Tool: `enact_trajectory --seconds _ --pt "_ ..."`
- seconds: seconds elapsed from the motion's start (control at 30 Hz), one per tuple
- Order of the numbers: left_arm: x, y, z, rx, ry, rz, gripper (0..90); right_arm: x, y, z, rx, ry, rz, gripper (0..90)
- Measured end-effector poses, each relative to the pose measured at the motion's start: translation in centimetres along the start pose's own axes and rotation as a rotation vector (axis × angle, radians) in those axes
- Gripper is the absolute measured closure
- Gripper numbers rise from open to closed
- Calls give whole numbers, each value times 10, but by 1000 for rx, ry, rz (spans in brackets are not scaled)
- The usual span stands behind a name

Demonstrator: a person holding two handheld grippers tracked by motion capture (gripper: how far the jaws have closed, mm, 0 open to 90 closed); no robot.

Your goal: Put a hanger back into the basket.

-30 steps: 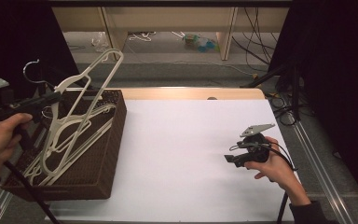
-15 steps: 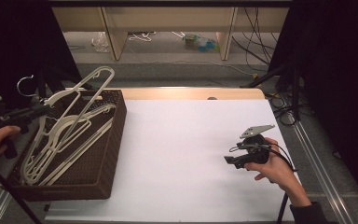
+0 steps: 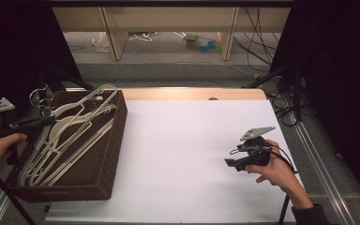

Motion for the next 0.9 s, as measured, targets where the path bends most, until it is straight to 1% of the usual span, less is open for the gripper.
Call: enact_trajectory --seconds 0.07,0.13,0.17,0.2,0.27,0.3,0.33,0.37,0.5,0.57,0.63,0.7,0.73,0.77,0.8,0.83,0.9 --pt "6 -3 -5 22 -2 -12 858 0 0 0 -2 -2 0 252" --pt "10 -6 -12 61 -2 -16 857 -1 0 -1 0 2 -1 251" --pt "10 -8 -16 78 1 -30 857 0 0 -1 3 -12 4 251" --pt "11 -10 -18 86 -3 -37 857 -1 0 -1 3 -13 0 251" --pt "11 -14 -22 88 17 -65 856 -2 -2 -2 7 -7 -2 250" --pt "11 -16 -24 88 18 -69 856 0 -1 -3 13 -27 2 250" --pt "11 -18 -25 101 21 -68 855 0 -2 -3 14 -26 2 251" --pt "11 -21 -27 101 19 -80 856 -2 -4 -2 -6 -2 -6 251" --pt "13 -30 -31 126 33 -65 853 -2 -4 -2 -6 4 -5 250" --pt "15 -35 -33 132 48 -53 851 -2 -4 -2 -5 1 -5 251" --pt "19 -37 -34 140 62 -24 841 -2 -4 -3 -1 3 -2 250" --pt "23 -37 -36 161 50 21 821 -2 -4 -3 1 2 -1 251" --pt "27 -36 -38 182 33 55 805 -2 -4 -3 0 3 -1 250" --pt "29 -35 -39 184 38 75 798 -2 -4 -3 0 3 0 250" --pt "30 -34 -40 180 45 83 785 -1 -4 -3 -1 4 1 250" --pt "32 -31 -40 178 44 101 769 -1 -3 -3 1 -5 2 250" --pt "32 -27 -38 160 47 140 711 -2 -4 -4 0 0 -1 250"
Point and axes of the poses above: each handheld gripper's, and its own axes: y roughly backward along the jaws, z roughly out of its top, x roughly to its left, the point moved 6 cm from there along -y, roughly forward along the jaws, and after that the axes turned 2 degrees about z, right-handed, at the moved point
